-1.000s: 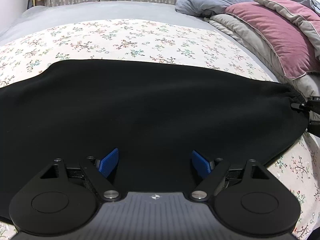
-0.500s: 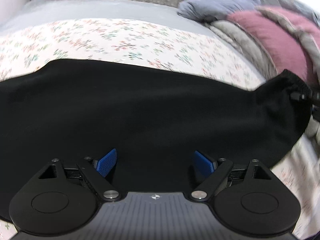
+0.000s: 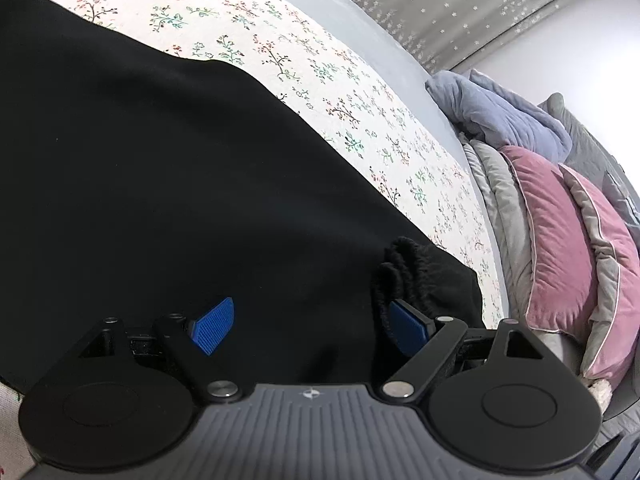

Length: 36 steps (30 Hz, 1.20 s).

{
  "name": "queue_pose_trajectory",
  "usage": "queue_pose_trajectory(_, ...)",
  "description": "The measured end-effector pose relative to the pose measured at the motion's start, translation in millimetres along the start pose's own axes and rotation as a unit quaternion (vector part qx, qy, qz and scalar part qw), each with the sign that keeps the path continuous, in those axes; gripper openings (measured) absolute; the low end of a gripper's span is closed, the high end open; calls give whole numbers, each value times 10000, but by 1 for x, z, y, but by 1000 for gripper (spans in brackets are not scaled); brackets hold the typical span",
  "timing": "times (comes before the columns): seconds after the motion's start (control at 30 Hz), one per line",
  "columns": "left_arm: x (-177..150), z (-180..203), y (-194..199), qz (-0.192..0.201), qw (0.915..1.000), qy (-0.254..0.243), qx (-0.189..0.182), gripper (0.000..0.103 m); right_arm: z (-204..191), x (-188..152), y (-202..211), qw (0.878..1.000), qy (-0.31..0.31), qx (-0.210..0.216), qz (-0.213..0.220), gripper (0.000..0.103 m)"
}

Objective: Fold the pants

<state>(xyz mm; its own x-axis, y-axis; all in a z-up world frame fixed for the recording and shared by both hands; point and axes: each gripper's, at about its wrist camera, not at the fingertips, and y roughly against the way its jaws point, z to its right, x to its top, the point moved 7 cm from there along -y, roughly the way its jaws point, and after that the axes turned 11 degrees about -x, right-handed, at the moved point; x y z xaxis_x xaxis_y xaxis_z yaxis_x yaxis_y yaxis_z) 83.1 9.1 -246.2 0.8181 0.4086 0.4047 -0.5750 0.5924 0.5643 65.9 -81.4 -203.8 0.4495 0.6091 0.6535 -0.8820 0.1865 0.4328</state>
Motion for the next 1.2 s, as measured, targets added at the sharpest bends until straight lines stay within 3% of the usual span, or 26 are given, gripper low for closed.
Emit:
queue_pose_trajectory(0.1, 0, 8, -4, -52, 9999, -127, 49, 93, -25, -8, -1, 9969, 773, -143, 63, 34)
queue_pose_trajectory(0.17, 1, 10, -8, -79, 9998, -161, 52, 93, -25, -9, 1, 9974, 709, 110, 86, 57)
queue_pose_trajectory(0.27, -1, 8, -9, -108, 9998, -172, 35, 93, -14, -13, 5, 9980, 367, 507, 78, 73)
queue_pose_trajectory(0.37, 0, 6, -7, -129, 9999, -105, -31, 93, 2, -16, 7, 9964, -110, 836, -12, 76)
queue_pose_trajectory(0.5, 1, 5, -7, -135, 9999, -23, -89, 93, 29, -28, 0, 9944, -507, 921, -106, 84)
queue_pose_trajectory(0.73, -1, 11, -12, -214, 9994, 48, -271, 93, 23, -26, -16, 9971, -76, 756, -40, 84)
queue_pose_trajectory(0.8, -2, 14, -12, -212, 9988, 111, -423, 93, 14, -23, -16, 9974, 56, 719, 89, 80)
queue_pose_trajectory(0.83, -2, 15, -12, -210, 9981, 192, -543, 95, 11, -19, -17, 9966, 15, 810, 116, 66)
queue_pose_trajectory(0.87, -2, 16, -12, -206, 9967, 321, -713, 97, 10, -16, -15, 9956, -84, 928, 94, 34)
queue_pose_trajectory(0.9, -2, 16, -12, -214, 9943, 502, -918, 99, 13, -12, -17, 9943, -254, 1031, 40, 22)
queue_pose_trajectory(1.03, -2, 15, -17, -293, 9769, 1360, -1621, 103, 21, 6, -8, 9937, -823, 707, 281, 15)
queue_pose_trajectory(1.2, -2, 29, -25, -436, 9722, 1325, -1879, 103, -1, 17, 5, 9946, -569, 536, 676, 15)
